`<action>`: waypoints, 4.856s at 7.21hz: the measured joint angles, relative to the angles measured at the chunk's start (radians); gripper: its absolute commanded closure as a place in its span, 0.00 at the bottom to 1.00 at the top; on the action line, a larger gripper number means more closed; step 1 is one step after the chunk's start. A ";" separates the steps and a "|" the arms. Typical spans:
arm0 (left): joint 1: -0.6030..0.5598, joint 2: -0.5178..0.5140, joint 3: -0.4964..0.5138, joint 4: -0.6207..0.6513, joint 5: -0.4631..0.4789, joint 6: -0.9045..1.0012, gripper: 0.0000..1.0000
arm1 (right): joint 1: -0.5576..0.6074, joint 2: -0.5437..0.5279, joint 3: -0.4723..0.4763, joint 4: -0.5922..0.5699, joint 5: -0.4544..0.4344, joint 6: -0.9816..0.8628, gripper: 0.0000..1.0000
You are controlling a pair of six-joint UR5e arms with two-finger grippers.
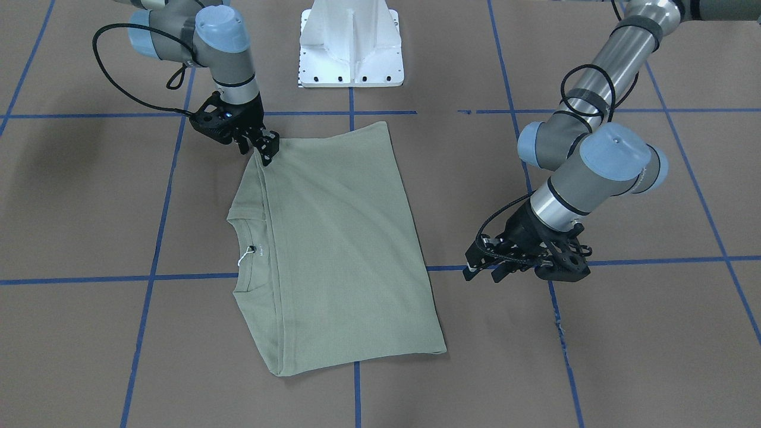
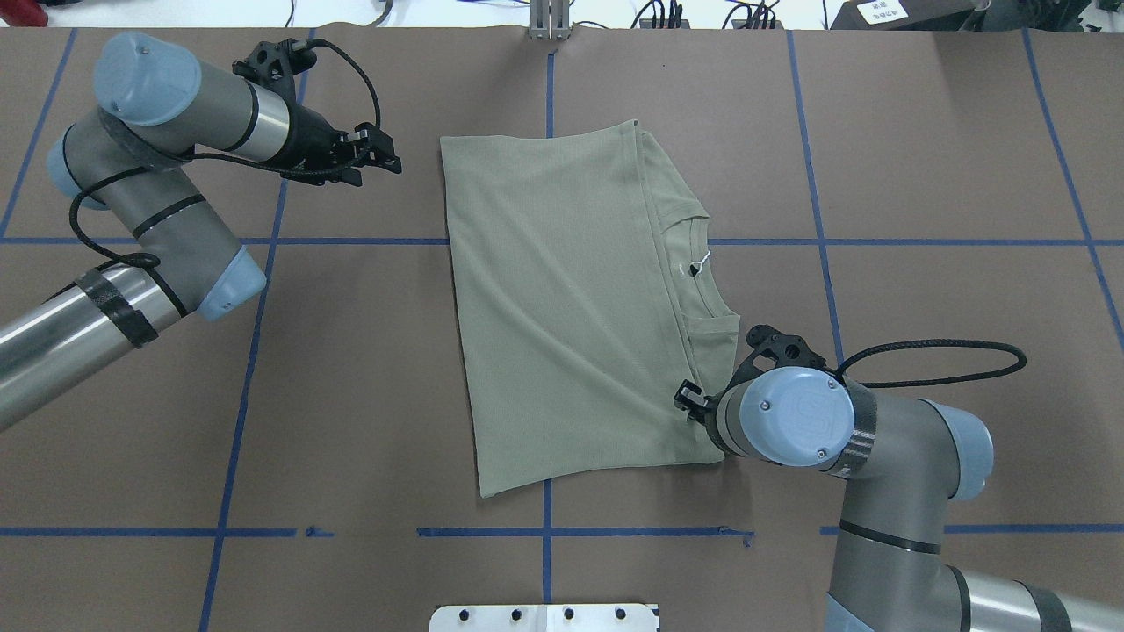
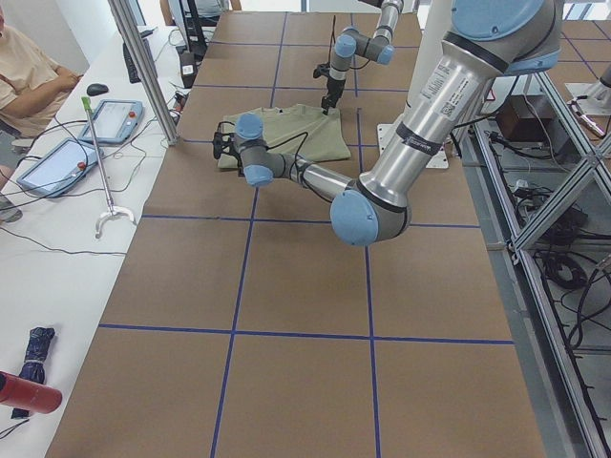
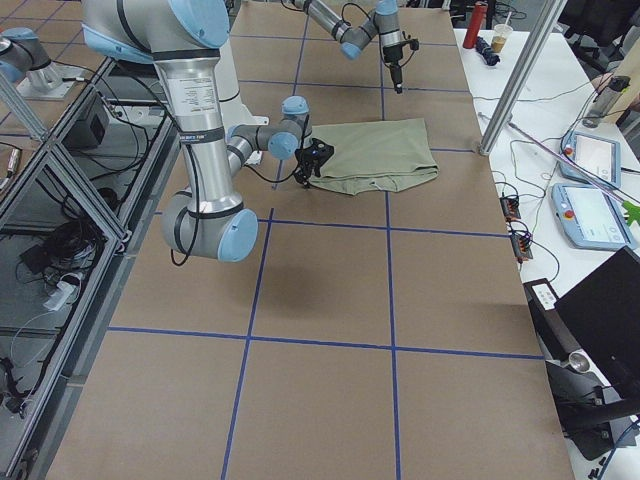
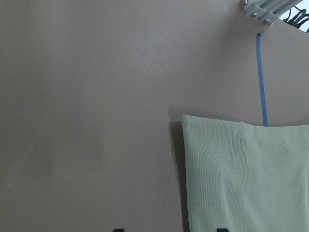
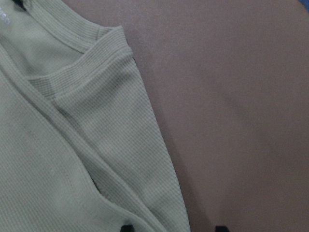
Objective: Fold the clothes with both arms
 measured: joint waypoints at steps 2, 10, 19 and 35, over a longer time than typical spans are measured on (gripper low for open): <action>0.000 0.001 0.000 0.000 0.000 0.000 0.29 | -0.002 0.003 -0.001 0.000 0.000 0.011 1.00; 0.044 0.072 -0.143 0.003 -0.008 -0.159 0.29 | -0.002 0.005 0.064 -0.007 0.004 0.050 1.00; 0.418 0.238 -0.487 0.124 0.181 -0.528 0.29 | -0.083 0.065 0.104 -0.127 -0.014 0.193 1.00; 0.609 0.388 -0.702 0.252 0.310 -0.577 1.00 | -0.093 0.053 0.149 -0.137 -0.015 0.156 1.00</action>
